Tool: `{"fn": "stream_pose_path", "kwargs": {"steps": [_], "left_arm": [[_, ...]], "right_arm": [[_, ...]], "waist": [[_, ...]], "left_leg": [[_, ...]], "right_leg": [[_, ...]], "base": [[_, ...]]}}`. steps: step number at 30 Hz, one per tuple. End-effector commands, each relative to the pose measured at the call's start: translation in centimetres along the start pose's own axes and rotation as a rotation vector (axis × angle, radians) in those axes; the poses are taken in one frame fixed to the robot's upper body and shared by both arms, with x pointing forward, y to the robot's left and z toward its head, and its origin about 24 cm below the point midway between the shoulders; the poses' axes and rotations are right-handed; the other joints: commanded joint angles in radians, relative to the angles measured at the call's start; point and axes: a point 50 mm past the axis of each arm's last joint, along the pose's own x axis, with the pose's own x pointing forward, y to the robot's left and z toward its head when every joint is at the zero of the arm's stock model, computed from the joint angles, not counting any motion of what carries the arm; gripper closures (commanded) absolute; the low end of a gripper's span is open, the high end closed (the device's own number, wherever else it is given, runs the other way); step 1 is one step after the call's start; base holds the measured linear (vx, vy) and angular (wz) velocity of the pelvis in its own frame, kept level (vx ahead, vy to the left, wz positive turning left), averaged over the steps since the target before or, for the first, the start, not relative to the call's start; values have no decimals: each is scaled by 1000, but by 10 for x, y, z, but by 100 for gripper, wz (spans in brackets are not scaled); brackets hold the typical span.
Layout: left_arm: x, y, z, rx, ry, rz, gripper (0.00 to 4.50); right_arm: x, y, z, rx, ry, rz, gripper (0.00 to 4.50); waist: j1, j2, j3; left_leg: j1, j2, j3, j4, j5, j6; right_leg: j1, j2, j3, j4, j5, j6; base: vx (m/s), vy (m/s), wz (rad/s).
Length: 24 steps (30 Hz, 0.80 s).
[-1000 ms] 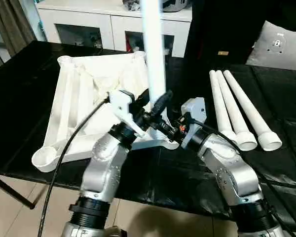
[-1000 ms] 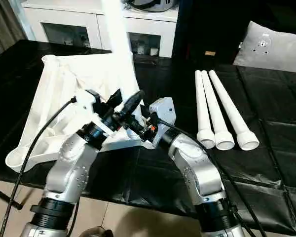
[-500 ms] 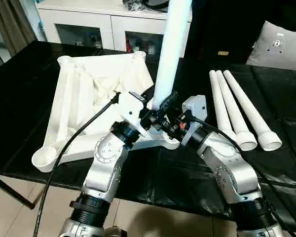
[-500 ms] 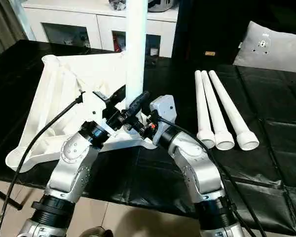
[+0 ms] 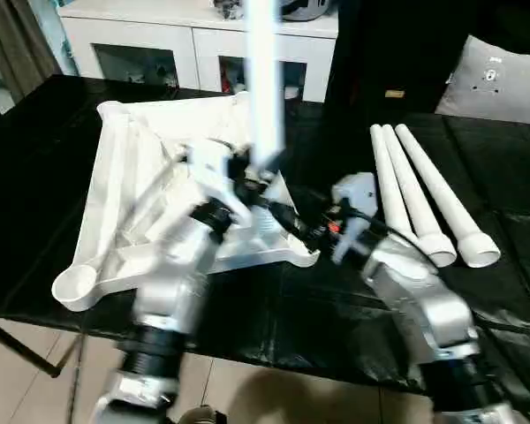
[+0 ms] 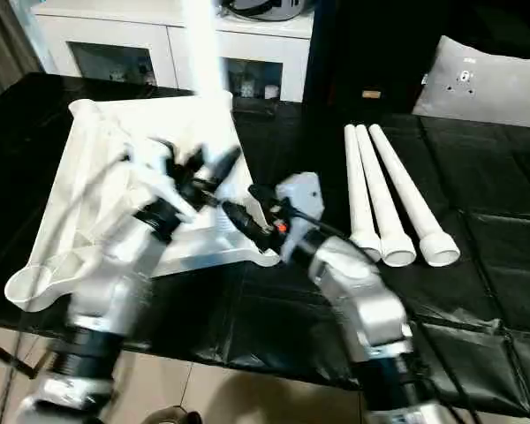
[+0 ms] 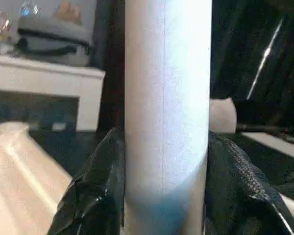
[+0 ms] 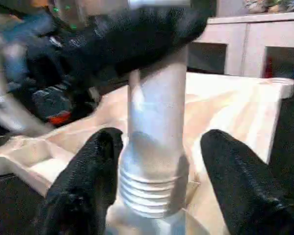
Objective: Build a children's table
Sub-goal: Pick table leg
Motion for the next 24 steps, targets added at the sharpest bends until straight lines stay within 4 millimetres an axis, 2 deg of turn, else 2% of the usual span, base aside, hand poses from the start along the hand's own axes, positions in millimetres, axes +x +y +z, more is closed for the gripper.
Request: {"fn": "stream_pose_path", "kwargs": {"steps": [1, 4, 8, 11, 17, 21, 24], "left_arm": [[3, -2, 11, -26, 33, -67, 259], [3, -4, 19, -59, 57, -138, 259], [3, -5, 31, -136, 51, -214, 259], [2, -8, 37, -168, 67, -279, 259], [2, -17, 43, -187, 94, -387, 259], [3, -20, 46, -184, 102, -423, 259], [3, -23, 48, -161, 111, -463, 259]], "right_arm": [[-9, -3, 12, 43, -41, 41, 113], [-20, -15, 22, 94, -75, 16, 94], [-33, -37, 30, 152, -40, -52, 68], [-40, -46, 37, 176, -52, -58, 27], [-46, -46, 46, 209, -29, 3, 6], [-44, -49, 49, 259, -17, -3, 6], [-44, -38, 51, 163, 23, 110, 6]], "waist": [[2, 8, -70], [8, 8, -69], [7, 9, -67], [7, 7, -68], [7, 6, -70], [8, 8, -69], [11, 8, -69]], "left_leg": [[31, 59, -25, -67, -181, 10], [32, 59, -25, -69, -184, 7], [32, 56, -23, -69, -201, -14], [28, 52, -20, -65, -179, -10], [25, 51, -20, -61, -132, 15], [28, 52, -19, -61, -140, 10], [26, 53, -19, -62, -143, 2]], "right_leg": [[38, -78, 44, -76, 51, -209], [37, -78, 43, -76, 27, -218], [39, -78, 42, -81, -30, -227], [41, -79, 43, -84, -30, -224], [44, -76, 40, -79, 14, -233], [43, -78, 40, -82, -24, -238], [44, -78, 40, -83, -29, -226]], "base": [[0, 0, 0], [0, 0, 0], [0, 0, 0], [0, 0, 0], [0, 0, 0], [0, 0, 0], [0, 0, 0]]}}
